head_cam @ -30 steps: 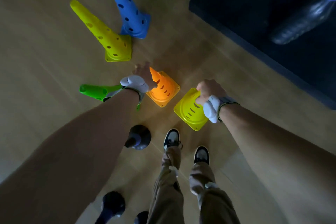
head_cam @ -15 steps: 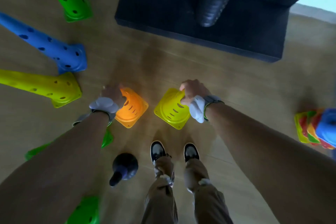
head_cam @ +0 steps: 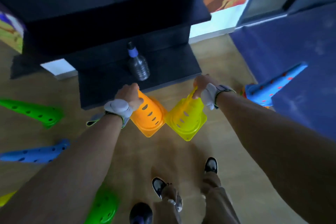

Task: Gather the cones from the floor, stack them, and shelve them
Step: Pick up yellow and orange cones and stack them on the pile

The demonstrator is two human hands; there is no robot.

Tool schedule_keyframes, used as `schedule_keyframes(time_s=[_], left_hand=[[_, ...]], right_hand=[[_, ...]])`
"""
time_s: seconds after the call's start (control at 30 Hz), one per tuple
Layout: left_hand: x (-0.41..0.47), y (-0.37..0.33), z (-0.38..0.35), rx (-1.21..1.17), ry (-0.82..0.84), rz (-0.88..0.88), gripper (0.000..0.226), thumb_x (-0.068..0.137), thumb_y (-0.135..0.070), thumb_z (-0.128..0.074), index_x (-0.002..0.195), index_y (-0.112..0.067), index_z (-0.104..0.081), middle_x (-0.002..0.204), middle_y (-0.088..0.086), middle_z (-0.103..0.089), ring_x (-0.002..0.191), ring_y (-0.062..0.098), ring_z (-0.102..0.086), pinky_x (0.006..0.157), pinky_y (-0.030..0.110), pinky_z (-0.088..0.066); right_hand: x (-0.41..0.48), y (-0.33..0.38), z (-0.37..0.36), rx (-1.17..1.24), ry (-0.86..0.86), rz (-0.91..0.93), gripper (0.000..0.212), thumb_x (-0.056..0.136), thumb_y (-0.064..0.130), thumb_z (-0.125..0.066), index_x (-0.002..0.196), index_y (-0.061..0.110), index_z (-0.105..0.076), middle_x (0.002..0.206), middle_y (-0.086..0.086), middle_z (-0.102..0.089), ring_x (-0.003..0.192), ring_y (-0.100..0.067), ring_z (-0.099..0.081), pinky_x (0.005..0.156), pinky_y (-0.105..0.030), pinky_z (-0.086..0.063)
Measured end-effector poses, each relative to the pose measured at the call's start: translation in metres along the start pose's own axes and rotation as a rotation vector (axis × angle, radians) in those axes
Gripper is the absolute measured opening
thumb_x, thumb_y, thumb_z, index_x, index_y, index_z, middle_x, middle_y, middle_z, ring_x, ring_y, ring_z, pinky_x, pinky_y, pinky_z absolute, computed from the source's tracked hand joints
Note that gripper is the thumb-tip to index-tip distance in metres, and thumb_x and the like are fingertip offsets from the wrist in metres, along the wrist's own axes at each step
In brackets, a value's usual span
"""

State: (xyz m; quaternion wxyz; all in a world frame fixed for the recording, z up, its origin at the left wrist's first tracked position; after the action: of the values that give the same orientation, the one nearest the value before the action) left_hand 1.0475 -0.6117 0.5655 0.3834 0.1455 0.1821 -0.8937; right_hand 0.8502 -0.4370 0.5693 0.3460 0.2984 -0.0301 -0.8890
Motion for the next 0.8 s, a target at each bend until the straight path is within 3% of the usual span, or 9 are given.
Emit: schedule_keyframes(time_s=[0.07,0.17,0.27,0.4,0.5,0.63,0.73,0.8], left_hand=[[0.006,-0.036,0.019,0.035,-0.034,-0.035,0.040,0.086,-0.021,-0.063,0.123,-0.008,-0.052,0.115,0.018,-0.059,0.091,0.037,-0.059,0.069,0.036,-0.047],[0.016,-0.123,0.048,0.105,-0.080,-0.136,0.037,0.084,-0.019,-0.063,0.119,-0.009,-0.055,0.114,0.016,-0.061,0.095,0.037,-0.061,0.068,0.035,-0.046],[0.029,-0.197,0.070,0.160,-0.079,-0.150,0.033,0.083,-0.017,-0.065,0.113,-0.007,-0.059,0.107,0.017,-0.064,0.090,0.036,-0.061,0.067,0.036,-0.048],[0.041,-0.311,0.090,0.183,-0.122,-0.219,0.029,0.082,-0.019,-0.069,0.109,-0.011,-0.060,0.106,0.016,-0.063,0.090,0.036,-0.061,0.069,0.034,-0.049],[0.050,-0.386,0.106,0.188,-0.154,-0.304,0.024,0.082,-0.022,-0.069,0.100,-0.013,-0.055,0.099,0.015,-0.061,0.080,0.032,-0.057,0.071,0.036,-0.051],[0.066,-0.468,0.131,0.217,-0.166,-0.345,0.030,0.080,-0.021,-0.069,0.091,-0.011,-0.043,0.087,0.009,-0.051,0.069,0.023,-0.047,0.054,0.025,-0.039],[0.085,-0.533,0.147,0.199,-0.192,-0.356,0.031,0.075,-0.022,-0.071,0.089,-0.011,-0.046,0.075,0.005,-0.049,0.058,0.019,-0.045,0.050,0.022,-0.035],[0.096,-0.557,0.151,0.206,-0.217,-0.344,0.026,0.071,-0.018,-0.071,0.074,-0.011,-0.047,0.062,0.002,-0.042,0.050,0.016,-0.038,0.048,0.019,-0.030]], right_hand=[[-0.006,-0.021,0.032,0.024,-0.067,-0.025,0.006,0.088,0.008,-0.059,0.089,0.003,-0.061,0.087,-0.011,-0.043,0.081,-0.025,-0.046,0.068,-0.030,-0.035],[-0.028,-0.081,0.098,0.096,-0.213,-0.105,0.021,0.075,0.013,-0.068,0.064,0.008,-0.050,0.070,-0.008,-0.046,0.068,-0.019,-0.050,0.056,-0.027,-0.037],[-0.047,-0.134,0.154,0.111,-0.323,-0.127,0.019,0.063,0.021,-0.072,0.070,0.007,-0.062,0.070,-0.011,-0.057,0.063,-0.027,-0.059,0.050,-0.027,-0.046],[-0.069,-0.214,0.234,0.153,-0.437,-0.155,0.013,0.070,0.015,-0.073,0.077,0.007,-0.065,0.069,-0.008,-0.059,0.067,-0.027,-0.060,0.055,-0.026,-0.044],[-0.089,-0.263,0.283,0.144,-0.498,-0.191,0.015,0.075,0.017,-0.071,0.075,0.009,-0.058,0.064,-0.005,-0.049,0.068,-0.027,-0.055,0.055,-0.024,-0.038],[-0.103,-0.315,0.328,0.134,-0.572,-0.241,0.030,0.074,0.017,-0.068,0.056,0.010,-0.045,0.055,-0.005,-0.039,0.062,-0.026,-0.043,0.046,-0.019,-0.029],[-0.105,-0.361,0.360,0.154,-0.632,-0.297,0.032,0.076,0.015,-0.066,0.055,0.013,-0.043,0.058,-0.004,-0.042,0.066,-0.027,-0.047,0.049,-0.021,-0.030],[-0.103,-0.381,0.370,0.159,-0.653,-0.325,0.030,0.075,0.017,-0.067,0.057,0.014,-0.043,0.067,-0.007,-0.048,0.068,-0.027,-0.050,0.052,-0.022,-0.032]])
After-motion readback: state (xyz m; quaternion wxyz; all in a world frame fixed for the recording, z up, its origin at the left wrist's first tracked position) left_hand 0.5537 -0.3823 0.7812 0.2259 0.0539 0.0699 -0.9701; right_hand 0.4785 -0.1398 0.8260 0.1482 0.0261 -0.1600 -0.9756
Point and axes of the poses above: each hand's wrist, its own x-axis towards the middle knuckle, its own z-axis out of the back of the hand, y = z × x, the point moved 2 cm from there along x, towards the middle knuckle
